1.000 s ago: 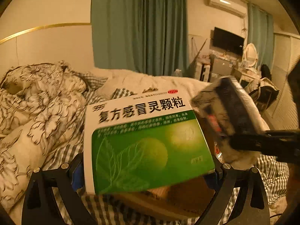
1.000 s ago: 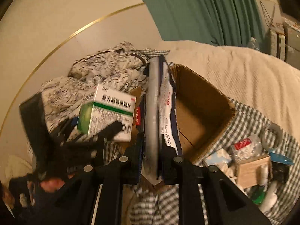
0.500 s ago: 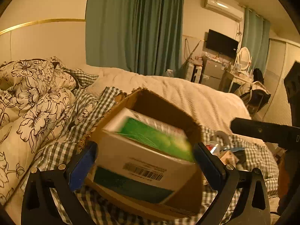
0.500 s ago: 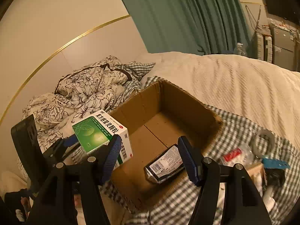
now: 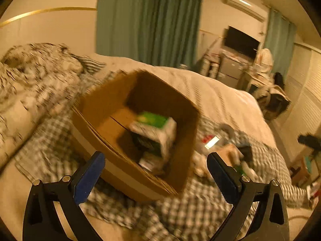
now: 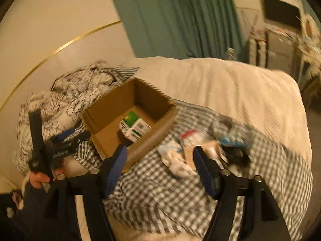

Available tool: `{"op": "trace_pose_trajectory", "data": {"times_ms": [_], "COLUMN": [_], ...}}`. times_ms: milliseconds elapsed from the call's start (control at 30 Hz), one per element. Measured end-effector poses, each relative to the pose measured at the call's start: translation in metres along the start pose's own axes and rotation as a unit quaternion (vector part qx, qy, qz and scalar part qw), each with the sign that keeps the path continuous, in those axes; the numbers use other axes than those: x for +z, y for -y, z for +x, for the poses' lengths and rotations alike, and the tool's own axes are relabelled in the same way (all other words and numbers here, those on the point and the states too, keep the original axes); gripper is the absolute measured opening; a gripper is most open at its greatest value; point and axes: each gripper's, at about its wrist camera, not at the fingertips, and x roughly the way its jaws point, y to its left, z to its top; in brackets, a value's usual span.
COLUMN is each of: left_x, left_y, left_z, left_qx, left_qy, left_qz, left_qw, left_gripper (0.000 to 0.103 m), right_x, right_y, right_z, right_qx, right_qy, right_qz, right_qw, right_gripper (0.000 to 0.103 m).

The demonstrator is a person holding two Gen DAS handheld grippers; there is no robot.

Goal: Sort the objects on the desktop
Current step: 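Lower the left gripper onto the white plush toy and grasp it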

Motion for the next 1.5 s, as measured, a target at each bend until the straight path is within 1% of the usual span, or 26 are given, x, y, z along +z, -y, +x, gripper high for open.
{"op": "trace_pose_trajectory", "data": {"times_ms": [133, 167, 233, 367, 467, 533, 600, 700, 767, 833, 900, 967, 1000, 1033, 1133, 1267, 1300, 1333, 1367, 1400, 1467, 1500], "left_x": [-0.024, -0.028, -0.036, -0.046, -0.053, -0.059, -0.065, -0.071, -0.073, -0.074, -0.073, -0.070, -0.069, -0.068, -0.071, -0.086, -0.091, -0.093, -0.094, -0.094, -0.095, -0.096], "left_y": [0.025, 0.032, 0.051, 0.089, 0.116, 0.130, 0.140, 0.149, 0.151, 0.156, 0.161, 0.168, 0.172, 0.174, 0.177, 0.174, 0.172, 0.171, 0.170, 0.168, 0.167, 0.167], "left_z": [0.007, 0.010, 0.016, 0.030, 0.045, 0.061, 0.081, 0.110, 0.126, 0.142, 0.155, 0.163, 0.168, 0.172, 0.190, 0.206, 0.209, 0.210, 0.210, 0.208, 0.205, 0.202], "left_qx": [-0.004, -0.002, 0.004, 0.012, 0.009, 0.013, 0.023, 0.034, 0.028, 0.030, 0.040, 0.048, 0.050, 0.052, 0.064, 0.071, 0.072, 0.068, 0.066, 0.065, 0.058, 0.053], "left_qy": [-0.020, -0.025, -0.031, -0.039, -0.050, -0.054, -0.067, -0.085, -0.095, -0.109, -0.119, -0.125, -0.126, -0.129, -0.151, -0.173, -0.178, -0.181, -0.181, -0.179, -0.176, -0.173], "left_qz": [0.002, 0.005, 0.016, 0.044, 0.054, 0.056, 0.060, 0.059, 0.056, 0.058, 0.069, 0.084, 0.091, 0.096, 0.106, 0.103, 0.103, 0.100, 0.098, 0.095, 0.094, 0.094], "left_qw": [0.9998, 0.9997, 0.9994, 0.9982, 0.9972, 0.9969, 0.9957, 0.9940, 0.9935, 0.9918, 0.9897, 0.9875, 0.9865, 0.9856, 0.9807, 0.9769, 0.9760, 0.9760, 0.9763, 0.9770, 0.9782, 0.9790], "left_gripper": [0.103, 0.103, 0.103, 0.103, 0.103, 0.103, 0.103, 0.103, 0.103, 0.103, 0.103, 0.103, 0.103, 0.103, 0.103, 0.103, 0.100, 0.094, 0.092, 0.090, 0.078, 0.070], "right_x": [-0.021, -0.027, -0.039, -0.053, -0.060, -0.063, -0.068, -0.074, -0.076, -0.076, -0.072, -0.068, -0.065, -0.064, -0.065, -0.065, -0.065, -0.066, -0.067, -0.068, -0.071, -0.071], "right_y": [0.038, 0.046, 0.064, 0.085, 0.100, 0.112, 0.121, 0.125, 0.128, 0.137, 0.148, 0.159, 0.165, 0.169, 0.177, 0.178, 0.177, 0.176, 0.175, 0.175, 0.172, 0.172], "right_z": [-0.011, -0.011, -0.007, 0.014, 0.029, 0.038, 0.047, 0.060, 0.072, 0.088, 0.108, 0.128, 0.139, 0.149, 0.174, 0.189, 0.192, 0.194, 0.196, 0.198, 0.198, 0.197], "right_qx": [-0.029, -0.031, -0.028, -0.043, -0.037, -0.036, -0.032, -0.032, -0.029, -0.028, -0.031, -0.027, -0.026, -0.026, -0.031, -0.044, -0.045, -0.048, -0.051, -0.056, -0.067, -0.071], "right_qy": [0.010, 0.010, 0.001, -0.023, -0.042, -0.049, -0.059, -0.073, -0.089, -0.108, -0.131, -0.146, -0.157, -0.168, -0.191, -0.194, -0.195, -0.197, -0.198, -0.199, -0.194, -0.192], "right_qz": [0.010, 0.015, 0.026, 0.013, 0.011, 0.014, 0.017, 0.006, 0.005, 0.021, 0.044, 0.062, 0.072, 0.079, 0.093, 0.081, 0.078, 0.073, 0.067, 0.059, 0.039, 0.033], "right_qw": [0.999, 0.999, 0.999, 0.999, 0.998, 0.998, 0.998, 0.997, 0.996, 0.994, 0.990, 0.987, 0.985, 0.982, 0.977, 0.977, 0.977, 0.977, 0.977, 0.977, 0.978, 0.978], "right_gripper": [0.070, 0.070, 0.070, 0.070, 0.070, 0.070, 0.070, 0.070, 0.070, 0.070, 0.070, 0.062, 0.056, 0.054, 0.051, 0.049, 0.047, 0.045, 0.043, 0.038, 0.033, 0.028]}}
